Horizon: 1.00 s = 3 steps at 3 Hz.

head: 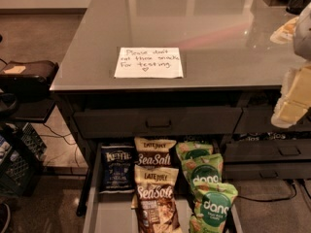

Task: Pick blue chip bag from middle drawer and place on counter

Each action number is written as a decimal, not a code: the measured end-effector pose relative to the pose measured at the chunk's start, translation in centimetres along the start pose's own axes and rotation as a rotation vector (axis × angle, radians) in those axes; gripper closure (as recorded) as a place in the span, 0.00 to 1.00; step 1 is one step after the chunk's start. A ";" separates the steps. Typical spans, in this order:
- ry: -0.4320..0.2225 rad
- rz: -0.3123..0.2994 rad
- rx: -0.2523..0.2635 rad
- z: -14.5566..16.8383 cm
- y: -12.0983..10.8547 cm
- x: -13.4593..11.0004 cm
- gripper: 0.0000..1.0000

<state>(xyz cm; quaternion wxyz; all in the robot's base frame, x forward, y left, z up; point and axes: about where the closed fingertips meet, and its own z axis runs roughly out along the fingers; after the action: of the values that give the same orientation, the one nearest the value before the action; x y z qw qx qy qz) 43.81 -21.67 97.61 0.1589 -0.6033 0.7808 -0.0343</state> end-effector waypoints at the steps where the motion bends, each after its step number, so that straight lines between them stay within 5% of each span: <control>1: 0.000 0.000 0.000 0.0 0.0 0.0 0.00; 3: -0.125 -0.002 -0.021 4.9 3.0 -3.0 0.00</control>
Offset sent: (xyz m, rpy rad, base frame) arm -0.0056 0.0315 -0.0396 0.1080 -0.0083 0.0259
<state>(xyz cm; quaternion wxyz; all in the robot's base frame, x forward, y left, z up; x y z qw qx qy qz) 43.11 -17.32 92.82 0.2009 -0.6067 0.7691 0.0115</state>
